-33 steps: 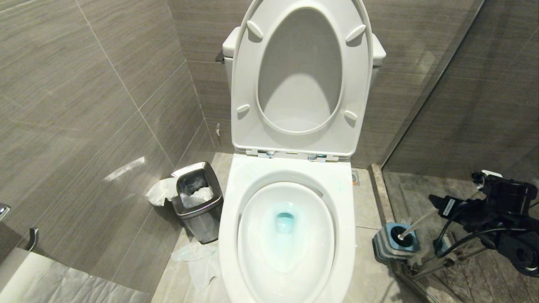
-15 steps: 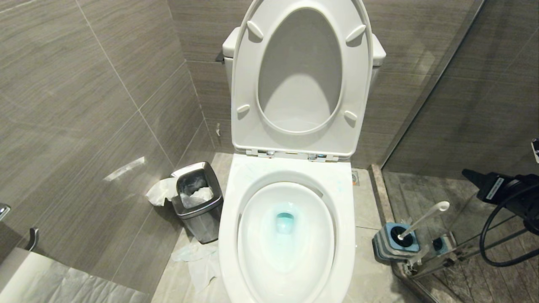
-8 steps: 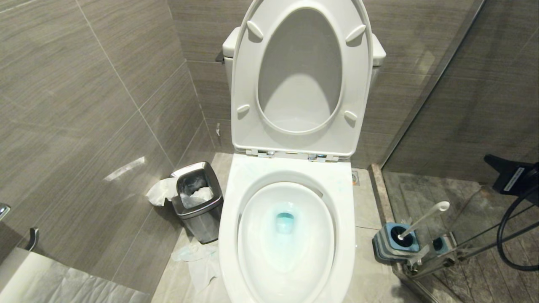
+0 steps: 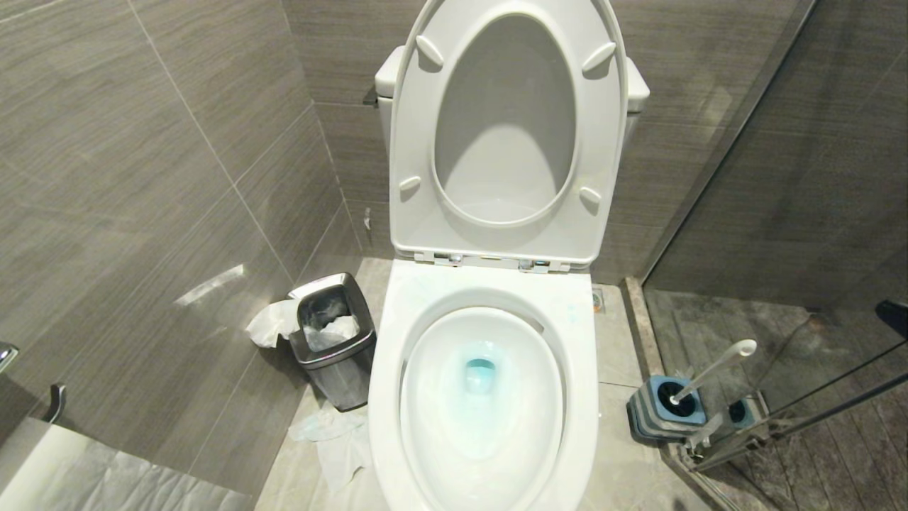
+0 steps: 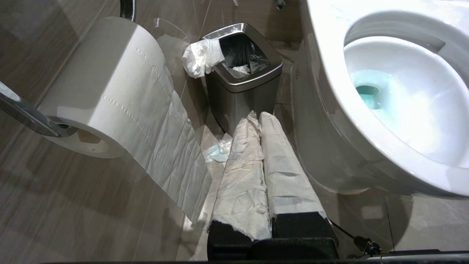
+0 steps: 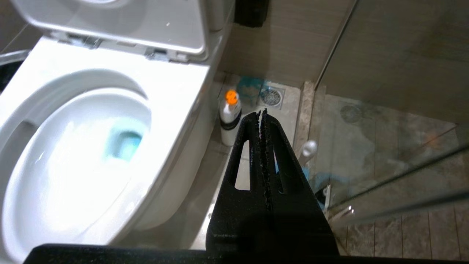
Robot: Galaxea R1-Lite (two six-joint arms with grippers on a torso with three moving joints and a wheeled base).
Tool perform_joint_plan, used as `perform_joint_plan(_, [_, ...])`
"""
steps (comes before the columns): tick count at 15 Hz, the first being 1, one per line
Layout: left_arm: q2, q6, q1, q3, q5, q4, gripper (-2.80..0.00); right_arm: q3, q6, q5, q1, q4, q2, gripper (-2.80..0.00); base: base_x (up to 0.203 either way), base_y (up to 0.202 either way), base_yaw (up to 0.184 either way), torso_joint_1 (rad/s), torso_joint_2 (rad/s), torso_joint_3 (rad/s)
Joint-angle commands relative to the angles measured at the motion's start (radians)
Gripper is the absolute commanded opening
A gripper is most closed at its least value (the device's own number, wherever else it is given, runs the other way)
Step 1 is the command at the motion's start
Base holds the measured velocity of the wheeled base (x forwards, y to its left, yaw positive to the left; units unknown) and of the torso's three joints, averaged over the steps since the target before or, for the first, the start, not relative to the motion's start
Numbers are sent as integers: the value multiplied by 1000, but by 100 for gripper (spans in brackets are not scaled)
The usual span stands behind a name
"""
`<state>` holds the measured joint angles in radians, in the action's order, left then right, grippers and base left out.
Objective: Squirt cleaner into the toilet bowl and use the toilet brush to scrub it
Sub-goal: Flush the toilet
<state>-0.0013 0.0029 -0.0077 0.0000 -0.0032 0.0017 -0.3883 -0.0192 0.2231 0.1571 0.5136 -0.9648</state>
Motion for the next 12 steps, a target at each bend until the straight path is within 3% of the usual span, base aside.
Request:
perform_joint_plan(1, [1,0,0,0,0,0,-280,45,-7,-1,-21,-22,144,-280,0,0,0,0,0,0])
perform_joint_plan(6, [1,0,0,0,0,0,-280,87,-40,-39,-53,-220,461,-280,0,0,0,0,0,0])
perform_joint_plan(12, [1,0,0,0,0,0,-280,168,-81,-138,-135,-316,730,-280,0,0,0,0,0,0])
